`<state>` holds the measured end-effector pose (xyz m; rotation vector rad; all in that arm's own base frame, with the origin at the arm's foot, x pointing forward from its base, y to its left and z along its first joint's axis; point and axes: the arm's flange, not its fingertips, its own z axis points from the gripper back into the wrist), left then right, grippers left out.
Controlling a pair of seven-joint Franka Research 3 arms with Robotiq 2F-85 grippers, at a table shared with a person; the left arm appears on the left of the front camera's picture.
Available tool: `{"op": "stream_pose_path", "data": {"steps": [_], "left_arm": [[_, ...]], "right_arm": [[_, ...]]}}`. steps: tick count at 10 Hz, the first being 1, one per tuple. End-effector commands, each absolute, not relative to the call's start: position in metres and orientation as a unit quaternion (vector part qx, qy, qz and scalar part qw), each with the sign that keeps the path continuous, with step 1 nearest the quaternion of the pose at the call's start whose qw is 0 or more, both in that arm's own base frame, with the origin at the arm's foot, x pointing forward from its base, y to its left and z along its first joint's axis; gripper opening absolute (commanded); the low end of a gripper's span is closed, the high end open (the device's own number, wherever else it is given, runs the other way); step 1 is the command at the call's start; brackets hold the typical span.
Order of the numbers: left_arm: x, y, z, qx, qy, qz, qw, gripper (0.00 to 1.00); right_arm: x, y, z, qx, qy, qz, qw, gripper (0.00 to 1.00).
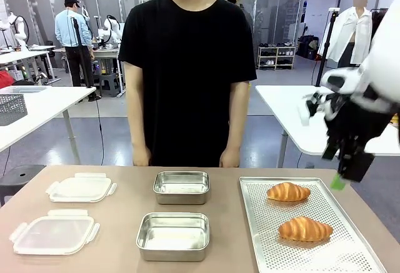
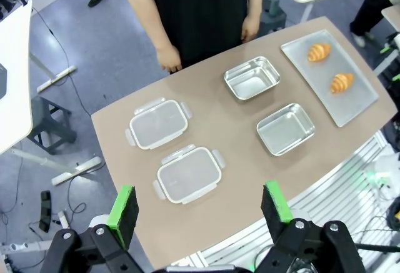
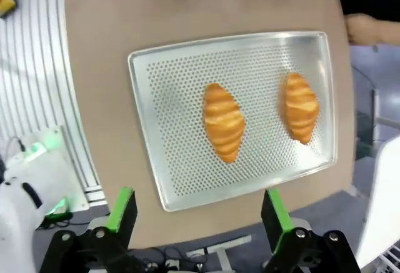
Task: Place the bread into the airtight container.
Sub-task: Pick up a Butter Roll and place it into an empty Airtight Container.
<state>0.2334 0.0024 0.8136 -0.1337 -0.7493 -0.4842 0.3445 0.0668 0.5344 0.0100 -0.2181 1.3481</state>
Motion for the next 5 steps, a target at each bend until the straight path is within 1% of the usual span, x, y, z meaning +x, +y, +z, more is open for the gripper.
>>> {"op": "stream_pose_path", "data": {"steps": [1,3,5], "left_arm": [[0.233,0.002,0.815,-0.063,-0.363,-0.238,0.899,1.0],[0.233,0.002,0.815,-0.063,-0.363,-0.238,0.899,1.0],[0.233,0.002,0.815,-0.063,-0.363,-0.238,0.899,1.0]], "right_arm": [[0.364,0.071,0.497,-0.011,-0.091,0.646,0.758,1.0],[0.372,0.076,0.463,-0.02,-0.091,0.662,0.744,1.0],[0.377,0.076,0.451,-0.012,-0.076,0.647,0.758,1.0]]}}
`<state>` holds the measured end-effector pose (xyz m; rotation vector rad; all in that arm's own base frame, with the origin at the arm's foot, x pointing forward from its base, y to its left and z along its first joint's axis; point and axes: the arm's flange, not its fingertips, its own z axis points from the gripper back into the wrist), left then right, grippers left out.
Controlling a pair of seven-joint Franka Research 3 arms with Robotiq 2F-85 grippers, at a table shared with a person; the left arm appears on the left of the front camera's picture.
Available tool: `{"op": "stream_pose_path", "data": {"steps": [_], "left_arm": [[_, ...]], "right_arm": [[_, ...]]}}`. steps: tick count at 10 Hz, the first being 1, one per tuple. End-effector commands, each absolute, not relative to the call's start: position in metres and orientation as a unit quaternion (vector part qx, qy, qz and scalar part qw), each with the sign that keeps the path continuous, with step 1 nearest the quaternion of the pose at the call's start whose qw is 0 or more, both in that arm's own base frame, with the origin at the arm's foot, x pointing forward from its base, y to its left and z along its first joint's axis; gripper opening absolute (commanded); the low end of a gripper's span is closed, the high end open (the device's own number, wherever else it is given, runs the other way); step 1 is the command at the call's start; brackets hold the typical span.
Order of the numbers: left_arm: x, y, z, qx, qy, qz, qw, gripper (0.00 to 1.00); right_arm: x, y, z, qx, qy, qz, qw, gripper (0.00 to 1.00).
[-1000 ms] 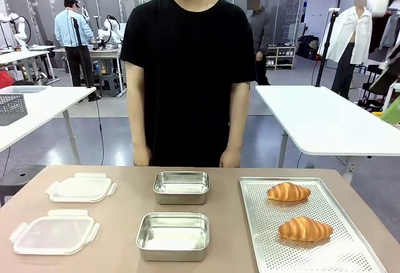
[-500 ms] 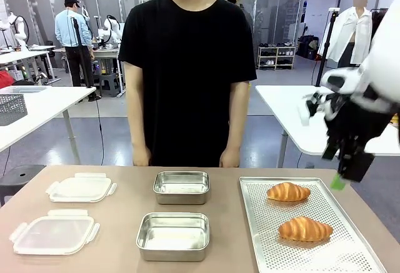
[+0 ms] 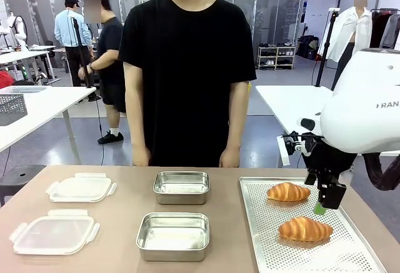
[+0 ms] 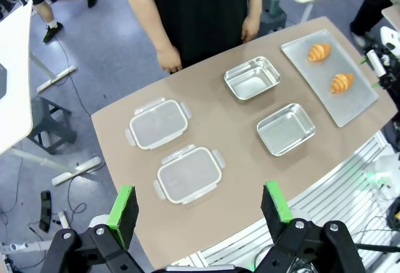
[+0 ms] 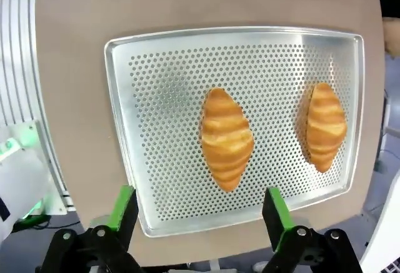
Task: Place the bread into the airtight container.
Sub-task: Pick up a Butter Roll and place it into an empty Airtight Container.
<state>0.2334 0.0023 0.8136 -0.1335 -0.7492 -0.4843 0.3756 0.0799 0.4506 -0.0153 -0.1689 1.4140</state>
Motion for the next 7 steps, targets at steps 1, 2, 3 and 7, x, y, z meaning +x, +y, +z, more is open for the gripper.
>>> {"op": "stream_pose_path", "data": {"steps": [1,2,3,7], "left_arm": [[0.2325,0.0024,0.8151,-0.063,-0.363,-0.238,0.899,1.0],[0.2325,0.0024,0.8151,-0.063,-0.363,-0.238,0.899,1.0],[0.2325,0.0024,0.8151,-0.063,-0.363,-0.238,0.899,1.0],[0.2325,0.0024,0.8151,-0.063,-0.363,-0.238,0.899,1.0]], "right_arm": [[0.3728,0.081,0.4566,-0.007,-0.081,0.651,0.755,1.0],[0.3728,0.081,0.4566,-0.007,-0.081,0.651,0.755,1.0],[0.3728,0.081,0.4566,-0.007,-0.081,0.651,0.755,1.0],[0.3739,0.082,0.4547,-0.011,-0.08,0.649,0.756,1.0]]}}
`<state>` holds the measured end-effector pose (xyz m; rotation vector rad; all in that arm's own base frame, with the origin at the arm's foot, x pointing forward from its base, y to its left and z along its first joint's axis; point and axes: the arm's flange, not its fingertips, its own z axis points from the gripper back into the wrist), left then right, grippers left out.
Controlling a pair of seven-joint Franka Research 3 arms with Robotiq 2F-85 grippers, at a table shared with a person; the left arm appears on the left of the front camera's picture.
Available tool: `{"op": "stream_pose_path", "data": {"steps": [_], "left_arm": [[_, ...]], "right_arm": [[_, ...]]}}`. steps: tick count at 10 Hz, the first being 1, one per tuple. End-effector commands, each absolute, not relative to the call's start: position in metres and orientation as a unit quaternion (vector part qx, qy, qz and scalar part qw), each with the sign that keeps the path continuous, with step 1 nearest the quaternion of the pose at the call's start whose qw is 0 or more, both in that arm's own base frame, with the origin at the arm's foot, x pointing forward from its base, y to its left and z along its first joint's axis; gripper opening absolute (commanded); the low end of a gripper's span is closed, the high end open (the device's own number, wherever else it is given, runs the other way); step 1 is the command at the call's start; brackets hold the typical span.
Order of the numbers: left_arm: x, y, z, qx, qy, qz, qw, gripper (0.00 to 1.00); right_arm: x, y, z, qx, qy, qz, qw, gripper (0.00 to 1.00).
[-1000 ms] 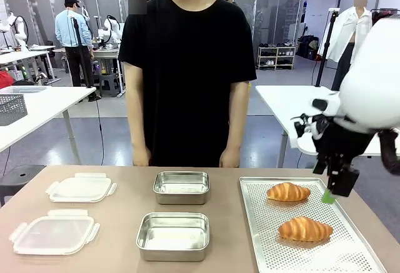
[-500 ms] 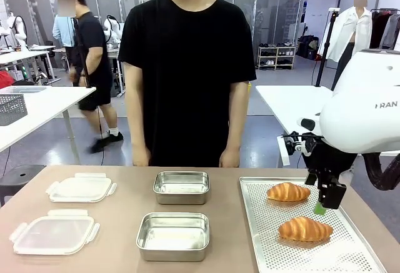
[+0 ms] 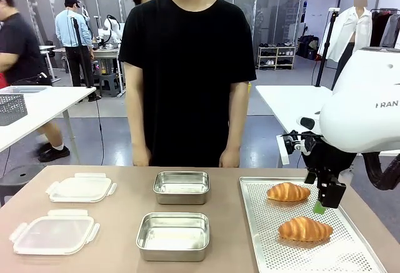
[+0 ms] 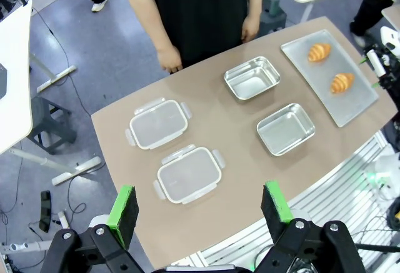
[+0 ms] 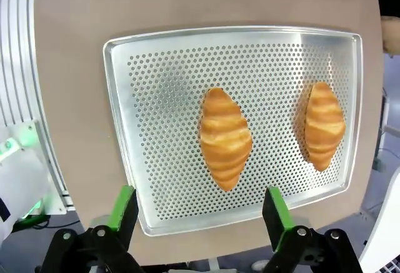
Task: Place the bread into the airtight container.
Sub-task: Pick up a Butter Roll and place it into an empty Airtight Container.
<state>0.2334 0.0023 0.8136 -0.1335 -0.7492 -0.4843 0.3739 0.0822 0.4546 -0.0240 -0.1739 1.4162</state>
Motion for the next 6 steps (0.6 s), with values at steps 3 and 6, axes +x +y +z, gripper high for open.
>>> {"op": "stream_pose_path", "data": {"steps": [3,6], "left_arm": [[0.233,0.002,0.815,-0.063,-0.363,-0.238,0.899,1.0],[0.233,0.002,0.815,-0.063,-0.363,-0.238,0.899,1.0]], "right_arm": [[0.388,0.075,0.423,-0.029,-0.075,0.661,0.746,1.0],[0.404,0.068,0.39,-0.038,-0.059,0.666,0.743,1.0]]}}
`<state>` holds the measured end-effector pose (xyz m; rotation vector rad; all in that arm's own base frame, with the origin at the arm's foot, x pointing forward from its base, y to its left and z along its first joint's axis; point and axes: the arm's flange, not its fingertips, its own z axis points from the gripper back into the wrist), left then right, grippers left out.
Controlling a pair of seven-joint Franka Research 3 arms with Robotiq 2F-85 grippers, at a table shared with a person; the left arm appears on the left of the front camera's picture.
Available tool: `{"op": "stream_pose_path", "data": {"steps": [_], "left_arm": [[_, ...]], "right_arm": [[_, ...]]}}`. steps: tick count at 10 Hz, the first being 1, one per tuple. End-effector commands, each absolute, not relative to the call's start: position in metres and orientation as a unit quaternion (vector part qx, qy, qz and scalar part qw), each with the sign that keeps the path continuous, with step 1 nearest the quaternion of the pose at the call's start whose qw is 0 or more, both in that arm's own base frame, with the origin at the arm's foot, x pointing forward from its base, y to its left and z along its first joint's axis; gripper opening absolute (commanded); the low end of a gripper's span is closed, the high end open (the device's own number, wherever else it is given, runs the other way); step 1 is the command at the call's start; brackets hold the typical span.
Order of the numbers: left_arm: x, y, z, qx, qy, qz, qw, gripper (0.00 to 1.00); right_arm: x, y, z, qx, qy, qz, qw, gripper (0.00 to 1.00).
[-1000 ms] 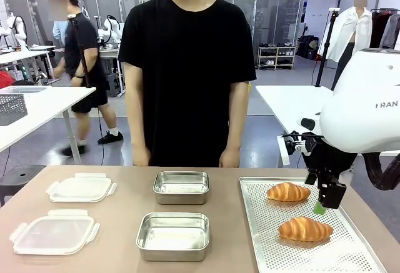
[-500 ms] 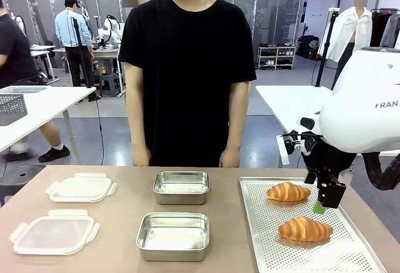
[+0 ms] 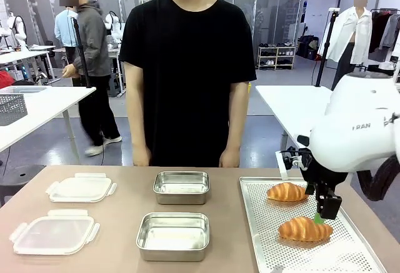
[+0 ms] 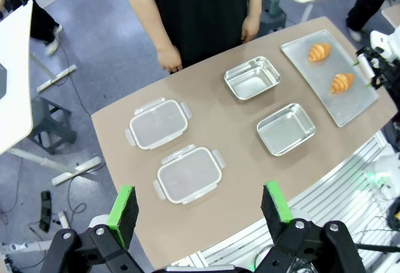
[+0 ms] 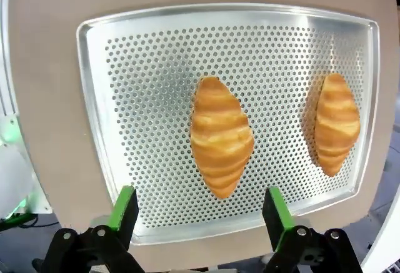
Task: Place the bread into the airtight container.
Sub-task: Pick up a Butter Roll and place it into an empty Airtight Container.
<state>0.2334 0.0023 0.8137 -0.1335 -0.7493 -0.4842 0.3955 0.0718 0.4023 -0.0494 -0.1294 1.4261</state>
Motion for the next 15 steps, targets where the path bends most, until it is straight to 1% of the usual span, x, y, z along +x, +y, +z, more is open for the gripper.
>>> {"op": "stream_pose_path", "data": {"steps": [1,2,7,11,15], "left_arm": [[0.233,0.002,0.815,-0.063,-0.363,-0.238,0.899,1.0],[0.233,0.002,0.815,-0.063,-0.363,-0.238,0.899,1.0],[0.233,0.002,0.815,-0.063,-0.363,-0.238,0.899,1.0],[0.233,0.002,0.815,-0.063,-0.363,-0.238,0.899,1.0],[0.233,0.002,0.815,-0.063,-0.363,-0.238,0.899,1.0]], "right_arm": [[0.41,0.067,0.378,-0.047,-0.058,0.678,0.731,1.0],[0.415,0.066,0.367,-0.056,-0.057,0.678,0.73,1.0],[0.439,0.059,0.327,-0.031,-0.043,0.683,0.729,1.0],[0.447,0.065,0.304,-0.014,-0.042,0.696,0.717,1.0],[0.451,0.068,0.286,-0.006,-0.026,0.694,0.72,1.0]]}}
